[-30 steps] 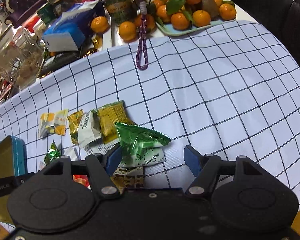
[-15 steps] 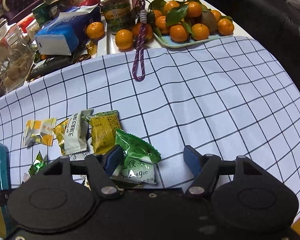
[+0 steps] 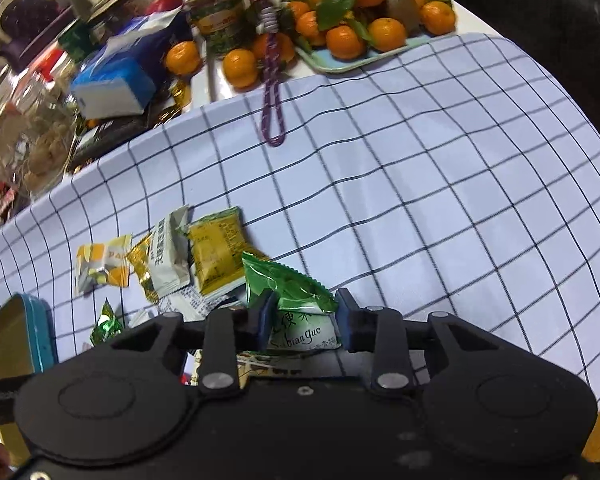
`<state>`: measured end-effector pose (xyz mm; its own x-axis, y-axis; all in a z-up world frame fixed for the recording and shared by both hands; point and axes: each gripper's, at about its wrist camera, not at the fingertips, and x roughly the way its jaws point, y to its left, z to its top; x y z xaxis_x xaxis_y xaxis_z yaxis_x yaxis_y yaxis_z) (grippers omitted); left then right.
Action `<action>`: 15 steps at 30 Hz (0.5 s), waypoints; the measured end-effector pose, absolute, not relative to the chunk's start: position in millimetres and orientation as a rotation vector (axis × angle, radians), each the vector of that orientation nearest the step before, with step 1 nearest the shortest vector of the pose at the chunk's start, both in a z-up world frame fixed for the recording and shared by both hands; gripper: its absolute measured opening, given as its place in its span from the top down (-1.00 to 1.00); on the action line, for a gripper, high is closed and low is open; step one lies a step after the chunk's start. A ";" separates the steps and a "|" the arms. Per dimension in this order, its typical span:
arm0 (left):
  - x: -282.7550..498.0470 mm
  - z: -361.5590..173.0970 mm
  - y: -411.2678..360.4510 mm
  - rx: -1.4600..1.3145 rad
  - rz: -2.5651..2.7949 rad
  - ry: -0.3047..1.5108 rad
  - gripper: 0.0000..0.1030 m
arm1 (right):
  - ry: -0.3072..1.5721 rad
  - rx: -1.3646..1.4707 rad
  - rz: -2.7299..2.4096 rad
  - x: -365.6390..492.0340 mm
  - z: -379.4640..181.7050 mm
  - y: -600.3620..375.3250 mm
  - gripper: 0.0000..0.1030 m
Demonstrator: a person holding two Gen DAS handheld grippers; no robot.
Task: Organize snacks
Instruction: 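Move the left tool to the white Hawthorn packet while the right tool approaches the green packet, then close the left gripper on the white Hawthorn packet while the right gripper grasps the green packet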
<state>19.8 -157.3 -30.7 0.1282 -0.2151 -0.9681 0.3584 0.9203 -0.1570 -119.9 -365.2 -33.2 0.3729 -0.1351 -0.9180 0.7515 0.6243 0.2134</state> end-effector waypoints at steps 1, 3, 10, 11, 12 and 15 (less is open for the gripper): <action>19.5 -31.1 -159.1 0.125 -0.421 1.382 0.01 | 1.038 0.715 -0.641 -123.9 -32.5 -369.4 0.34; 18.3 -32.2 -162.4 0.131 -0.425 1.382 0.01 | 1.039 0.732 -0.662 -130.4 -31.6 -375.7 0.34; 18.3 -41.6 -168.3 0.146 -0.419 1.408 0.01 | 1.075 0.742 -0.726 -143.1 -34.2 -385.0 0.34; 19.2 -43.1 -168.4 0.142 -0.415 1.413 0.01 | 1.083 0.741 -0.722 -143.4 -34.8 -384.6 0.34; 20.2 -44.3 -168.3 0.138 -0.409 1.418 0.01 | 1.089 0.741 -0.719 -144.3 -35.3 -384.3 0.33; 23.4 -46.9 -167.7 0.123 -0.388 1.422 0.01 | 1.095 0.739 -0.717 -144.8 -34.9 -382.9 0.33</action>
